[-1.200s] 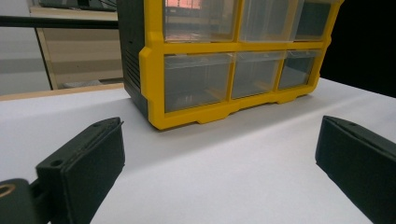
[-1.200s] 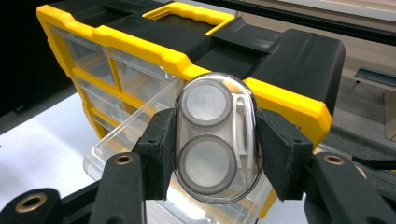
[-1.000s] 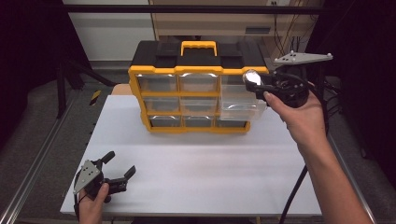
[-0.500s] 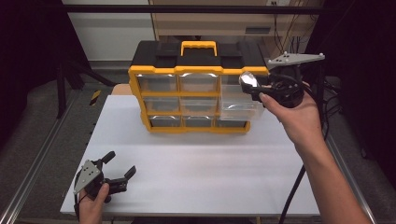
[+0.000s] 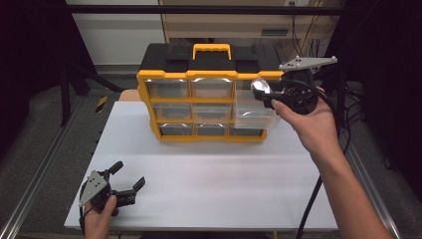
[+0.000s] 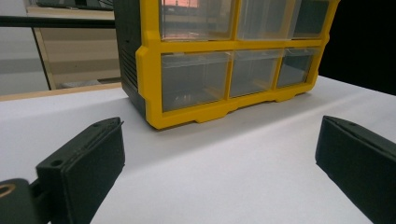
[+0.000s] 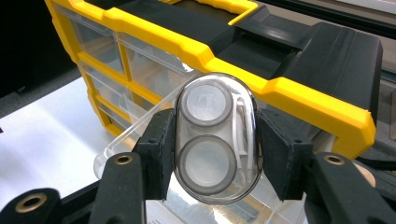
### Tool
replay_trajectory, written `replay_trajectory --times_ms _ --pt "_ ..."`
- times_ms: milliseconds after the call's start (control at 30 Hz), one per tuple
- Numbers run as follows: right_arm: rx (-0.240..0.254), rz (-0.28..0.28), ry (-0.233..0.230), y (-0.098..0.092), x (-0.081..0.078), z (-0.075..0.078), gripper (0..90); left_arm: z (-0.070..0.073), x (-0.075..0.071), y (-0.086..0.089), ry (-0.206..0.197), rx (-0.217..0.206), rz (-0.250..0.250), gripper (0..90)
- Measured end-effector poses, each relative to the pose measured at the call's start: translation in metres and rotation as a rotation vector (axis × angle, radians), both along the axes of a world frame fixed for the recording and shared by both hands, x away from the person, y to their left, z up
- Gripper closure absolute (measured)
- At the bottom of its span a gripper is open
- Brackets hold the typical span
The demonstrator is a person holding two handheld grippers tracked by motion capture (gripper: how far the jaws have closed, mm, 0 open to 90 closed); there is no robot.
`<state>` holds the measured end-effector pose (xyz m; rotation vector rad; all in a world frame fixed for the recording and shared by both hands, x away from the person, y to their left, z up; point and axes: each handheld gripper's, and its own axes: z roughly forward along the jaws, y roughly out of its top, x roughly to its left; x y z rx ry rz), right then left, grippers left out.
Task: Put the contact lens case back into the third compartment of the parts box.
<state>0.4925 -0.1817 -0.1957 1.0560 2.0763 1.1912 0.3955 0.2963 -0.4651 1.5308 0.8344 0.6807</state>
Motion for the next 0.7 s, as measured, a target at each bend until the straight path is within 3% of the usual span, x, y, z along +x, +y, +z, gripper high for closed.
replay_trajectory --times_ms 700 --pt "-0.056 0.009 0.044 0.0062 0.0101 -0.0064 48.9 -0.0001 0.0002 -0.0003 0.0 0.0 -0.002 1.2"
